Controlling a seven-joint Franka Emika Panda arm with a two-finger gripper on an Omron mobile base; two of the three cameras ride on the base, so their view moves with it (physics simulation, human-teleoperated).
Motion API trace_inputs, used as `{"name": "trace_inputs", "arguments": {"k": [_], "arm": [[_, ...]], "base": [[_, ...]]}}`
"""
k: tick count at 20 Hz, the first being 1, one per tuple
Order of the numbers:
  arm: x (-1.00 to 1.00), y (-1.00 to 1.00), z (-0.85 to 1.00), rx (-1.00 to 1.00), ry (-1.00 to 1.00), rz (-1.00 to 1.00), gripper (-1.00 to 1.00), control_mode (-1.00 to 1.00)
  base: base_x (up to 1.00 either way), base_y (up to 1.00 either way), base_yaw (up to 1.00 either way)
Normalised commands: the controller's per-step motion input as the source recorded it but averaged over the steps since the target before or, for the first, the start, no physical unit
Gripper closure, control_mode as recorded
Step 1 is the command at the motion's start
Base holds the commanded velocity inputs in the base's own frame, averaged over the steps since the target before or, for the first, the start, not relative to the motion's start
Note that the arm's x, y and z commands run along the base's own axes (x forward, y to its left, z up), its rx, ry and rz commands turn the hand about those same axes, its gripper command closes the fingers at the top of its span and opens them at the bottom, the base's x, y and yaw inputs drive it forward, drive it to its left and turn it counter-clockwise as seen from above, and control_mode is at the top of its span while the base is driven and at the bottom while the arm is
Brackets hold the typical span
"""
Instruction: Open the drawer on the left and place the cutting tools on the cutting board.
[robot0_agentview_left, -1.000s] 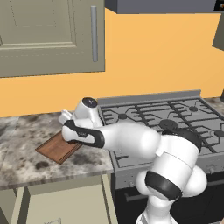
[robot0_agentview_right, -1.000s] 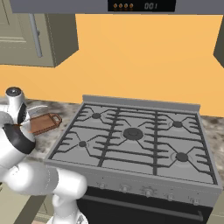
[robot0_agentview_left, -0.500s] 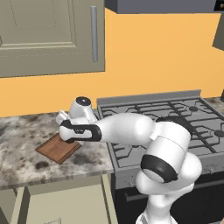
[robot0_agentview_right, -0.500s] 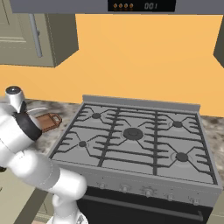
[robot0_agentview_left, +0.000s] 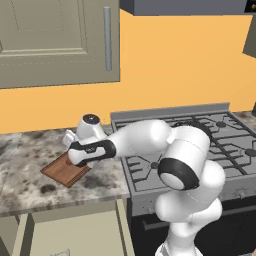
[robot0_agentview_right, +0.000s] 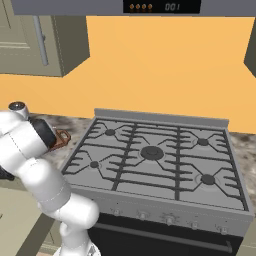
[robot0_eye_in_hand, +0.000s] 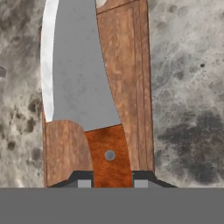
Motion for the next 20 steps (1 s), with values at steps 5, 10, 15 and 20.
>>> {"name": "trace_inputs", "arguments": {"k": [5,10,15,20], "arm": [[0.07,0.13,-0.23,-0.03,0.03,-0.02,1.0,-1.0],[0.08,0.15,-0.22,-0.04,0.02,-0.02,1.0,-1.0],[0.08,0.15,-0.22,-0.03,0.03,-0.02,1.0,-1.0],[0.14,0.11,-0.15,-0.01,0.0,-0.02,1.0,-1.0]], "base": [[0.0,0.0,0.0],[0.0,0.0,0.0],[0.0,0.0,0.0],[0.0,0.0,0.0]]}}
